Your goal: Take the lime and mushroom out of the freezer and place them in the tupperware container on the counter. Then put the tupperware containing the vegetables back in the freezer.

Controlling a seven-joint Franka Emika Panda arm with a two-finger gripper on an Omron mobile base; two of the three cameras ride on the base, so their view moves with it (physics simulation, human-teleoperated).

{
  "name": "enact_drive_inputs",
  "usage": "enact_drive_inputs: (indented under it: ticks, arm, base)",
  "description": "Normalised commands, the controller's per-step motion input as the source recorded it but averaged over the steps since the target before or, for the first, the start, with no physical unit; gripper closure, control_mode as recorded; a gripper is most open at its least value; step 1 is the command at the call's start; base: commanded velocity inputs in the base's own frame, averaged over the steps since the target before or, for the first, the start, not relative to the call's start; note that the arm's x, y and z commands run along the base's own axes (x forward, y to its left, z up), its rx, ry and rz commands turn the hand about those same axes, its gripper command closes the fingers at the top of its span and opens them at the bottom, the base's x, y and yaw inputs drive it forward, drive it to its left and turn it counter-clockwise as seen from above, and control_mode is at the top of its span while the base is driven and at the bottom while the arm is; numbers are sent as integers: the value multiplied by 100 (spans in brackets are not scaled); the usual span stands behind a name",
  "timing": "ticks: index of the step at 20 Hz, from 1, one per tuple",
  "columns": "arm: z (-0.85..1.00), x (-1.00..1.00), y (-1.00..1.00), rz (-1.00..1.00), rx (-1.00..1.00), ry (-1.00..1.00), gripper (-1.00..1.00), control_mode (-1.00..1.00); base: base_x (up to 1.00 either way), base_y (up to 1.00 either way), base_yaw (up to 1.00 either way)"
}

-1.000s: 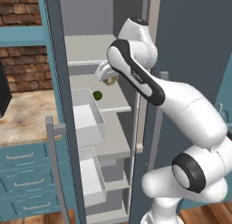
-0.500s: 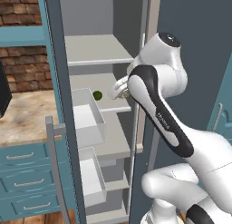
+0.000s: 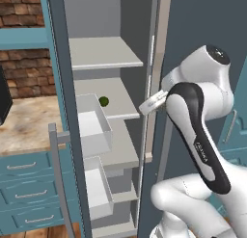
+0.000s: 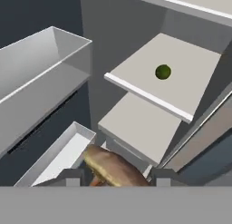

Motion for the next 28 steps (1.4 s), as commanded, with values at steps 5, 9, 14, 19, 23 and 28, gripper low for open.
enact_drive_inputs:
  ticks: [5, 9, 14, 19, 23, 28]
  arm:
    - [4, -68, -87, -16, 0, -9, 100, -100]
    - [6, -48, -75, -20, -1, -14, 100, -100]
    - [27, -33, -39, -19, 0, -3, 100, -100]
    - [0, -3, -8, -5, 0, 2, 100, -100]
    - [0, 0, 0, 0, 0, 0, 100, -100]
    - [0, -1, 0, 0, 0, 0, 100, 100]
  base:
    - [0, 0, 0]
    - [0, 0, 0]
    - [0, 0, 0]
    - [0, 0, 0]
    - [0, 0, 0]
    - [-24, 0, 0]
